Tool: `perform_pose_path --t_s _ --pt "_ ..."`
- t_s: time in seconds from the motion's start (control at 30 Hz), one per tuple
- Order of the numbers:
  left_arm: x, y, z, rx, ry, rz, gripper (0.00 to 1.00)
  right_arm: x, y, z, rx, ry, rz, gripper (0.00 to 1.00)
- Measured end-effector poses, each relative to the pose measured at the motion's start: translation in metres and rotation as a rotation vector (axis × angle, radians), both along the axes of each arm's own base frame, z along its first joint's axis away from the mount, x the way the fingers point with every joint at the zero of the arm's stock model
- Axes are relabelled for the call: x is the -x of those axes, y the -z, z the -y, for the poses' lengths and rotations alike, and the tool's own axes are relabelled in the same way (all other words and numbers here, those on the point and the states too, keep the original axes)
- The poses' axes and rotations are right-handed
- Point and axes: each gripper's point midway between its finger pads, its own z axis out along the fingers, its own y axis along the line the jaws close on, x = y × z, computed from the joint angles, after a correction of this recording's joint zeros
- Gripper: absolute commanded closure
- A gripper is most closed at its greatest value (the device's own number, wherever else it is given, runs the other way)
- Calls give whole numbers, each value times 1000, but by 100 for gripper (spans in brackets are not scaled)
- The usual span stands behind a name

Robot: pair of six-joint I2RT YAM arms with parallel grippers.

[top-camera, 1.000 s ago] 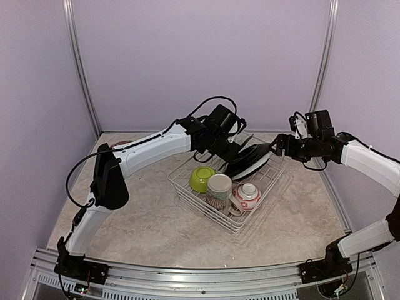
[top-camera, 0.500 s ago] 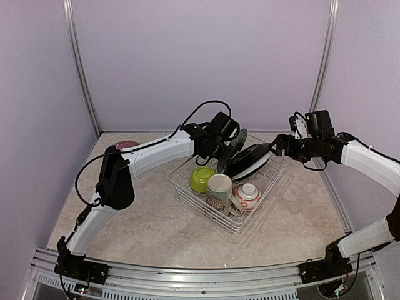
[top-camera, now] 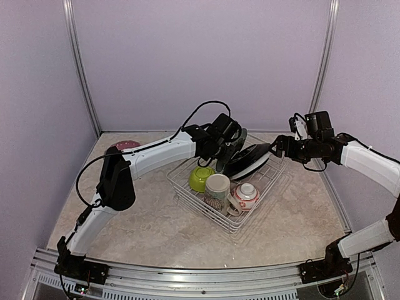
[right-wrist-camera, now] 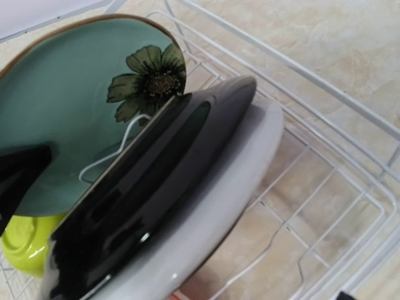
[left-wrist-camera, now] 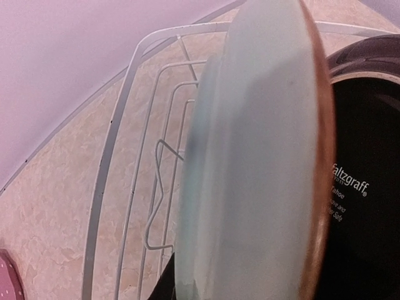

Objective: Unload the mixed dishes from the dish rack
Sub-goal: Grab the plate from the dish rack, then place the plate on the plate.

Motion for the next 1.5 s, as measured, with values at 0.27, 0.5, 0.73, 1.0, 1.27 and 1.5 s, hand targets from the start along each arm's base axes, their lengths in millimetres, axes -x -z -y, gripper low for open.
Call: perform_pose_path --t_s 0.27,0.5,0.73,1.0,1.27,1.5 --pt "3 -4 -1 -28 -34 41 100 0 1 0 1 0 -3 9" --pt "12 -10 3 -109 -27 110 100 2 1 1 0 2 -2 9" --pt "18 -15 6 -145 -11 140 100 4 -8 4 0 15 24 9" --pt "25 -55 5 -101 -15 183 100 4 -13 7 3 31 42 9" --pt "27 -113 -9 -9 -68 236 100 4 -13 8 6 39 42 9" --pt "20 -109 -38 155 -129 51 100 4 -13 9 4 41 41 9"
